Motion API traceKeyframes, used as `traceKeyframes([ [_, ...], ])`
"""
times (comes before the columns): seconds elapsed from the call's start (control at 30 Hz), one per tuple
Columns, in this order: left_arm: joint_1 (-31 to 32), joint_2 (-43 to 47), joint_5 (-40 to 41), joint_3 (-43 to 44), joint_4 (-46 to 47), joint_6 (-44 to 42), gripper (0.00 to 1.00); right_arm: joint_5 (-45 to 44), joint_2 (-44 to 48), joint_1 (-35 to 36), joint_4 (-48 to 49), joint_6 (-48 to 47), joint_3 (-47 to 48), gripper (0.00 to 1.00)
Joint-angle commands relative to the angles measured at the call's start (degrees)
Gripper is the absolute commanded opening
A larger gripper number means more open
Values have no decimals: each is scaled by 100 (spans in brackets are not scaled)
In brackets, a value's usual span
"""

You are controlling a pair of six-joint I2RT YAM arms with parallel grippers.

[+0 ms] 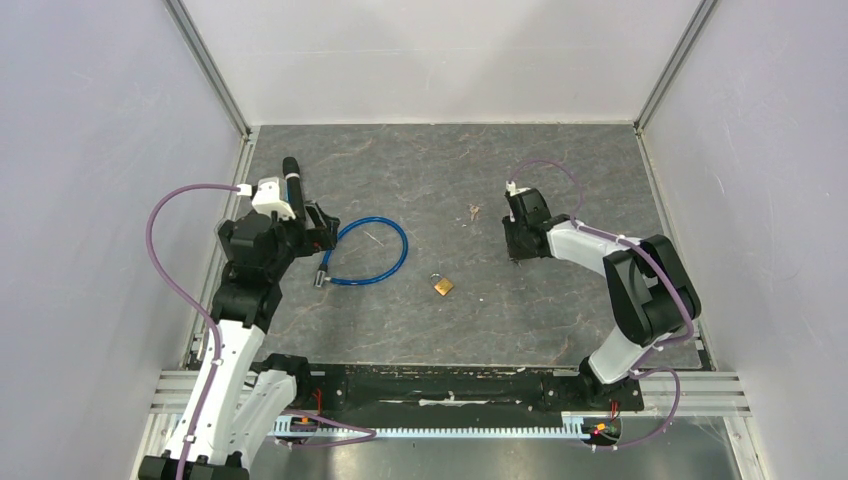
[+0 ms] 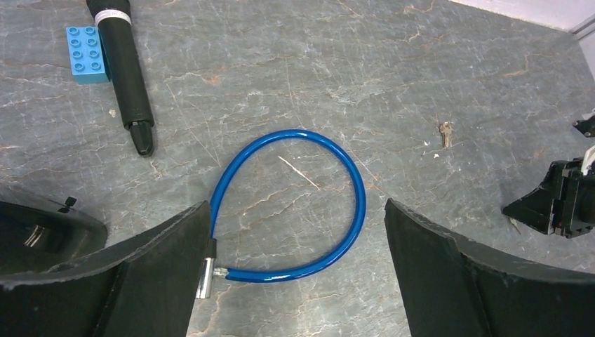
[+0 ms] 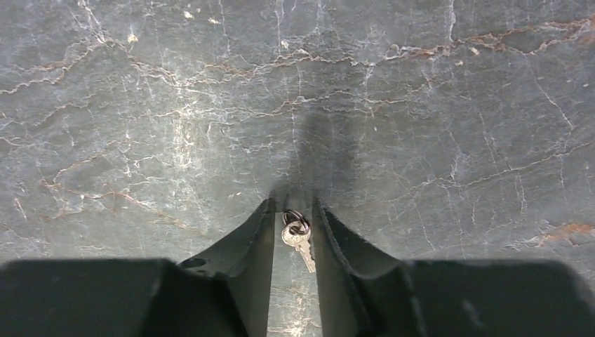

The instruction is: Unlock with the key

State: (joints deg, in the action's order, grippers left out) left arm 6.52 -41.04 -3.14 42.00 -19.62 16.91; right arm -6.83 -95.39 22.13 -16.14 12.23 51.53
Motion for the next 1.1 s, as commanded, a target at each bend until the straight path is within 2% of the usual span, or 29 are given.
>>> traceKeyframes([
  [0.0,16,-38,-159,35,149,-56,97,289,82,8,179,-14,-175,24],
  [0.23,186,-256,-399,105,248,299,95,457,460,11,195,89,-336,0],
  [0.33,673,-444,-186,227,260,402,95,618,673,11,236,237,-362,0],
  [0.47,1787,-738,496,335,496,469,95,892,1046,11,301,526,-363,0],
  [0.7,2887,-1475,572,252,1733,854,93,1340,1834,18,486,1084,-301,0],
  [0.9,3825,-2070,697,156,3017,205,94,1855,2268,40,671,1525,-195,0],
  [1.07,4307,-2398,653,-114,4317,-223,95,1952,2578,111,689,1695,6,0],
])
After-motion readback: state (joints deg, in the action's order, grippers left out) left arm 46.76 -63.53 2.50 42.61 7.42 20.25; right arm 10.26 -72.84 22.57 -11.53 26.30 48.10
